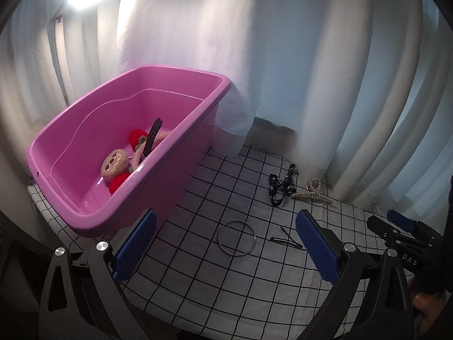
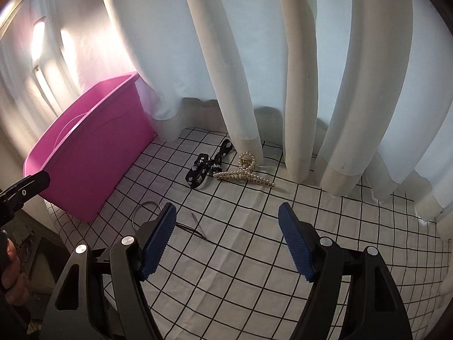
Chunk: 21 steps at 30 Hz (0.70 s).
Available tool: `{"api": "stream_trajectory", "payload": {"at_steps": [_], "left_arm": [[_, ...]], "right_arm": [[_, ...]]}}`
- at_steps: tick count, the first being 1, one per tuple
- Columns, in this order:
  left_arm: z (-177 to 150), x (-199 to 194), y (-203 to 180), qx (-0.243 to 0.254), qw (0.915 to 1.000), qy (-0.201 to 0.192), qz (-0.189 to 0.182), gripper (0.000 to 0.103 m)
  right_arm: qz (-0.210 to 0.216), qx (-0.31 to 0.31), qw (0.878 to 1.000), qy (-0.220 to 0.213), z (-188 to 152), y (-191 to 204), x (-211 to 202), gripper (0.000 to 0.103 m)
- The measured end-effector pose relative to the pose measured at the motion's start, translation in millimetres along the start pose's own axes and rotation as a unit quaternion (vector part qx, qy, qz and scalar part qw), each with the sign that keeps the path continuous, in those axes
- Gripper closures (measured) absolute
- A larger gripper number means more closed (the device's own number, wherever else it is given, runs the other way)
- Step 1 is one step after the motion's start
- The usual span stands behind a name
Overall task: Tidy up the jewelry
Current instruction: 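Move both tools back toward the remaining clips and bangle on the table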
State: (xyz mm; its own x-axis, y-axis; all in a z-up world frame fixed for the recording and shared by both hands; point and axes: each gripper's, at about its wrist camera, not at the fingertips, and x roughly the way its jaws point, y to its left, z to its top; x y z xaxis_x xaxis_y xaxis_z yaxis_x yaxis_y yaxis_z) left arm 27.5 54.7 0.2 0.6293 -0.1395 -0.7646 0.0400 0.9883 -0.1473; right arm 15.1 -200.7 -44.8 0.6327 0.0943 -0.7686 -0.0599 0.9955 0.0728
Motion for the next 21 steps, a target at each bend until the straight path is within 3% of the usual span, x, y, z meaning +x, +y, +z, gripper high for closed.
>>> {"api": "stream_trajectory", "payload": {"at_steps": [9, 21], "left_arm": [[-49.8, 40.6, -20.9, -0.012, 0.9988, 0.040, 0.025, 0.006], [-79.1, 121.0, -21.7, -0.042, 0.9949, 0.063, 0.067, 0.006]], "right_arm": [[0.032, -0.030, 0.999, 0.023, -4.7, -25.3, 46.0, 0.032], [0.048, -0.096, 0.993, 0.044, 5.3, -41.8, 117.9, 0.032]]}}
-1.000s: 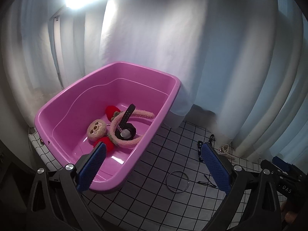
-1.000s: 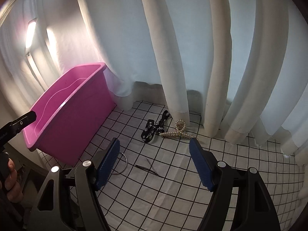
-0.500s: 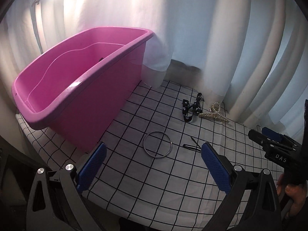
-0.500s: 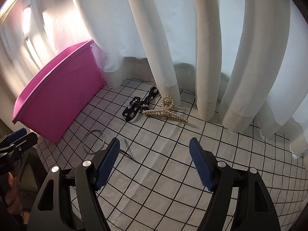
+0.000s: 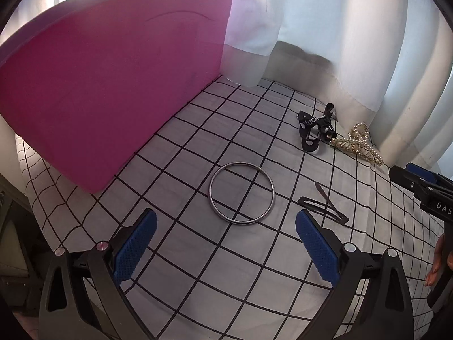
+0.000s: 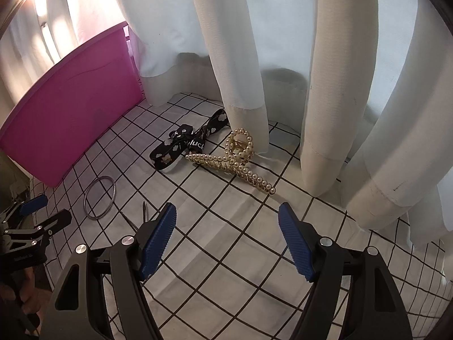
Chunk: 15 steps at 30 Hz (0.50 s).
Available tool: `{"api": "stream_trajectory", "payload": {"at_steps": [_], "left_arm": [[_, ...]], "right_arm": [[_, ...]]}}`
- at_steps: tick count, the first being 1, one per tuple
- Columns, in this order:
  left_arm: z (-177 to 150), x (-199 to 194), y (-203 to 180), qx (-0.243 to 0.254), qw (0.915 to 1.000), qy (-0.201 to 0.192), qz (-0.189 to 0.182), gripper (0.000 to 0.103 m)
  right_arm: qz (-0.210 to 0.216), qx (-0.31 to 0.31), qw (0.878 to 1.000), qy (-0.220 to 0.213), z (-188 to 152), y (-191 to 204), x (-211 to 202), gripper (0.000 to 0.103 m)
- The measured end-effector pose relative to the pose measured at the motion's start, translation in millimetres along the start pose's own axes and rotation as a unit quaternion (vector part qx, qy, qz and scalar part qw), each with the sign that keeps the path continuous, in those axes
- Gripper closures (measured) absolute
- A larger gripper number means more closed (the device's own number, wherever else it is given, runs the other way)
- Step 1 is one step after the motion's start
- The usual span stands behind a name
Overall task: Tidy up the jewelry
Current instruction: 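Move both tools back toward the remaining clips and bangle on the table, then close the left tool on the silver ring bangle while the right tool grasps the pearl clip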
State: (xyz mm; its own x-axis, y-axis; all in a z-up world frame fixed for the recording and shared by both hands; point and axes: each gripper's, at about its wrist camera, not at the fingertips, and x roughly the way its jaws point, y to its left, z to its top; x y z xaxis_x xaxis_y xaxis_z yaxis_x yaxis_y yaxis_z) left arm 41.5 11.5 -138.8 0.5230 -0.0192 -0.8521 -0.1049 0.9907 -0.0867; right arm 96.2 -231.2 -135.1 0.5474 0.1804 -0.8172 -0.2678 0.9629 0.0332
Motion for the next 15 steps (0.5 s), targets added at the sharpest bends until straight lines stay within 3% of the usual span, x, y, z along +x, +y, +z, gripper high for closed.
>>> {"api": "stream_trajectory", "payload": {"at_steps": [15], "left_arm": [[-3.0, 43.2, 3.1, -0.012, 0.9993, 0.024, 0.028, 0.006]], "right_arm": [[0.010, -0.055, 0.998, 0.018, 20.3, -12.2, 58.9, 0.032]]}}
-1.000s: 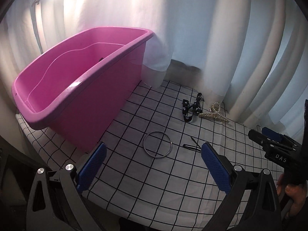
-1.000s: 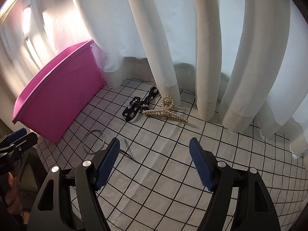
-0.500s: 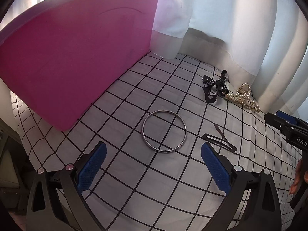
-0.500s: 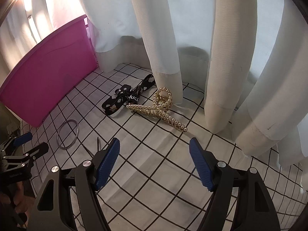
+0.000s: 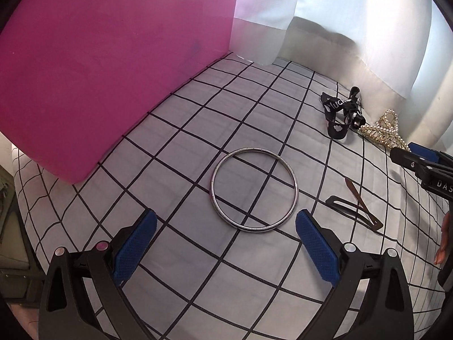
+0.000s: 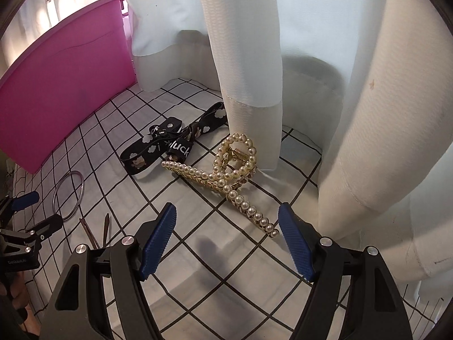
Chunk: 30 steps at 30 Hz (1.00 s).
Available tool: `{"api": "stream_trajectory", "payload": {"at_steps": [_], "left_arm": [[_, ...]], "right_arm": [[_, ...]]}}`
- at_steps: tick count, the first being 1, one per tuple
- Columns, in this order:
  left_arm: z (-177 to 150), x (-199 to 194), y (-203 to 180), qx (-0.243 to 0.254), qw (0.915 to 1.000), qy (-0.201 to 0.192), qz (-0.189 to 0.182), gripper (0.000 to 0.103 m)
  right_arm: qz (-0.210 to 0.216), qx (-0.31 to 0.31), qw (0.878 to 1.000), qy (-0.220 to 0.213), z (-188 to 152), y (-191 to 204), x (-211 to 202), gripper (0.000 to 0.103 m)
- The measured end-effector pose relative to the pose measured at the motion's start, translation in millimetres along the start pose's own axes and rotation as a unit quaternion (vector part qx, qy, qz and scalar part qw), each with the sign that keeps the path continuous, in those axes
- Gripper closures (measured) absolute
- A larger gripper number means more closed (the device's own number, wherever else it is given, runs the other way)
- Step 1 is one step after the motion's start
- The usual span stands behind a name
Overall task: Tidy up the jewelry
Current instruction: 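Close the left tool on the silver ring bangle while the right tool grasps the pearl clip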
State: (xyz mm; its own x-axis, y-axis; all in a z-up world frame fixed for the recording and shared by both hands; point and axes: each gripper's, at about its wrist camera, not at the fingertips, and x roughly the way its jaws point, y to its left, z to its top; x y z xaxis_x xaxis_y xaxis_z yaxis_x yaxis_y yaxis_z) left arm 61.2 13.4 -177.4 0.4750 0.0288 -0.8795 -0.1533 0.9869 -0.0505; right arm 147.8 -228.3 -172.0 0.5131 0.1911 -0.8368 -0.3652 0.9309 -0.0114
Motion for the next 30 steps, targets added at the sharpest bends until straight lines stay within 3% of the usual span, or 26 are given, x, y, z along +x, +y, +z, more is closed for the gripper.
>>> {"api": "stream_trajectory", "payload": {"at_steps": [17, 30], "left_arm": [[13.6, 20.5, -10.9, 0.010, 0.9998, -0.007, 0.016, 0.005], [27.8, 30.6, -25.2, 0.022, 0.9994, -0.027, 0.007, 0.006]], "right_arm": [[-0.005, -0.038, 0.999, -0.003, 14.9, 0.0, 25.8, 0.032], [-0.015, -0.050, 0.999, -0.015, 25.3, 8.2, 38.8, 0.026]]}}
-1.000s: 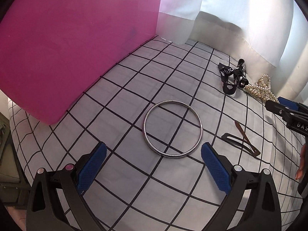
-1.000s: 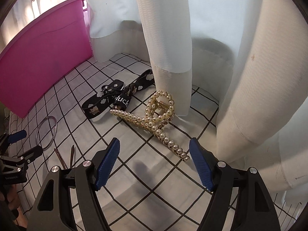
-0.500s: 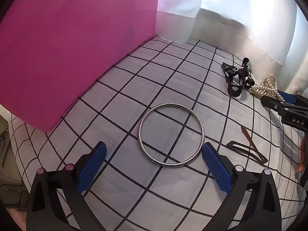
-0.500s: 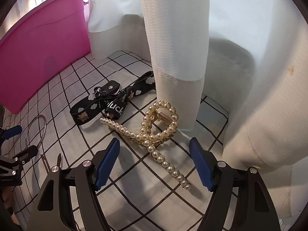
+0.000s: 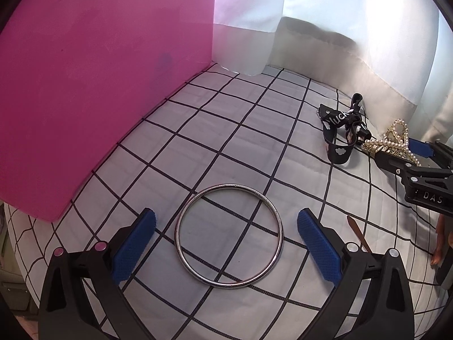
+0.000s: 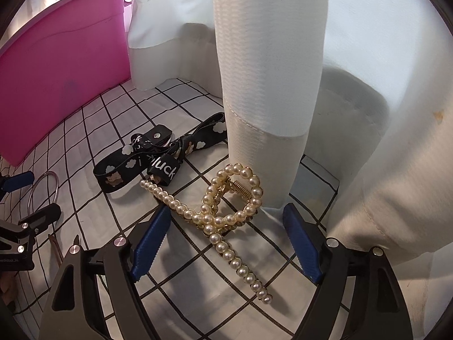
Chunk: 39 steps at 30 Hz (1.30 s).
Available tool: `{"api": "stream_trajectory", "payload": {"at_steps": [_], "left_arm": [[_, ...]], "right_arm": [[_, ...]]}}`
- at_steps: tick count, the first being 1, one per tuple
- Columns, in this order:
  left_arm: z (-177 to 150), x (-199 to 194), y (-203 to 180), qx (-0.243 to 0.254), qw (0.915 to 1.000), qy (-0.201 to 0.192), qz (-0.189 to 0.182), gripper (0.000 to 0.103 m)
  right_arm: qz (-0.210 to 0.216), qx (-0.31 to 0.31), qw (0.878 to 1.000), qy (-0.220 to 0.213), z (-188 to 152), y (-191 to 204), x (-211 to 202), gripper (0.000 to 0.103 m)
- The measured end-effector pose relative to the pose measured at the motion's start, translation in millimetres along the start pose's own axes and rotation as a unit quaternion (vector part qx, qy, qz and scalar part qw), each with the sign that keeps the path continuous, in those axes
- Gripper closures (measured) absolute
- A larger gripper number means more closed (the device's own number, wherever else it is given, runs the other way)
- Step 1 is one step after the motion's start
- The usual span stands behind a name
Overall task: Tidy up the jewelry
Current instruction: 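Close the left tool on the silver ring bangle while the right tool grasps the pearl clip, then carry the bangle with the left tool over the pink tub while the right tool carries the pearl clip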
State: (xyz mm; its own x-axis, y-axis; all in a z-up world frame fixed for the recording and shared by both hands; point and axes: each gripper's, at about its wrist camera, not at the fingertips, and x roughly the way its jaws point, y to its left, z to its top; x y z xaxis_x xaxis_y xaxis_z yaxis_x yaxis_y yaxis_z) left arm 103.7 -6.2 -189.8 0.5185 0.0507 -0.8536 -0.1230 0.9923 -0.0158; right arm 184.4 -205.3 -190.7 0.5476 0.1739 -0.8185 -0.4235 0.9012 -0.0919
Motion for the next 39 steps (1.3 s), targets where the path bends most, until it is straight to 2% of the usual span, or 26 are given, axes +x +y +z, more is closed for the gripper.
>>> {"api": "stream_trajectory", "payload": {"at_steps": [4, 7, 8, 9, 10, 20, 21, 26, 39], "left_arm": [[-0.7, -1.4, 1.4, 0.001, 1.0000, 0.000, -0.004, 0.007], [-3.6, -5.3, 2.5, 0.003, 0.9999, -0.007, -0.007, 0.014], [-5.1, -7.4, 2.5, 0.005, 0.9999, -0.012, -0.008, 0.022], [-6.4, -9.7, 1.8, 0.008, 0.9998, -0.016, -0.009, 0.032], [-7.7, -11.5, 0.6, 0.011, 0.9997, -0.019, -0.009, 0.032], [-11.3, -23.6, 5.4, 0.008, 0.9995, -0.028, -0.016, 0.033], [-10.8, -26.7, 4.8, 0.010, 0.9993, -0.031, -0.017, 0.033], [-10.2, -43.4, 3.6, 0.018, 0.9987, -0.035, -0.034, 0.033], [1.5, -95.9, 13.2, 0.047, 0.9951, -0.058, -0.064, 0.033]], "right_arm": [[-0.001, 0.002, 1.000, -0.004, 1.4, 3.2, 2.0, 0.026], [0.004, 0.001, 1.000, -0.006, 2.0, 7.2, 2.9, 0.029], [0.006, 0.002, 1.000, -0.007, 1.6, 8.8, 2.5, 0.031], [0.012, 0.003, 1.000, -0.008, 1.1, 10.3, 1.9, 0.038], [0.016, 0.003, 1.000, -0.009, -0.7, 14.2, 1.5, 0.041], [0.004, 0.009, 1.000, -0.019, -9.7, 32.8, -5.5, 0.043], [0.003, 0.012, 1.000, -0.019, -11.2, 34.2, -7.4, 0.049], [0.010, 0.031, 0.999, -0.016, -18.2, 40.5, -14.7, 0.049], [-0.001, 0.098, 0.994, -0.052, -26.9, 48.6, -71.9, 0.049]]}}
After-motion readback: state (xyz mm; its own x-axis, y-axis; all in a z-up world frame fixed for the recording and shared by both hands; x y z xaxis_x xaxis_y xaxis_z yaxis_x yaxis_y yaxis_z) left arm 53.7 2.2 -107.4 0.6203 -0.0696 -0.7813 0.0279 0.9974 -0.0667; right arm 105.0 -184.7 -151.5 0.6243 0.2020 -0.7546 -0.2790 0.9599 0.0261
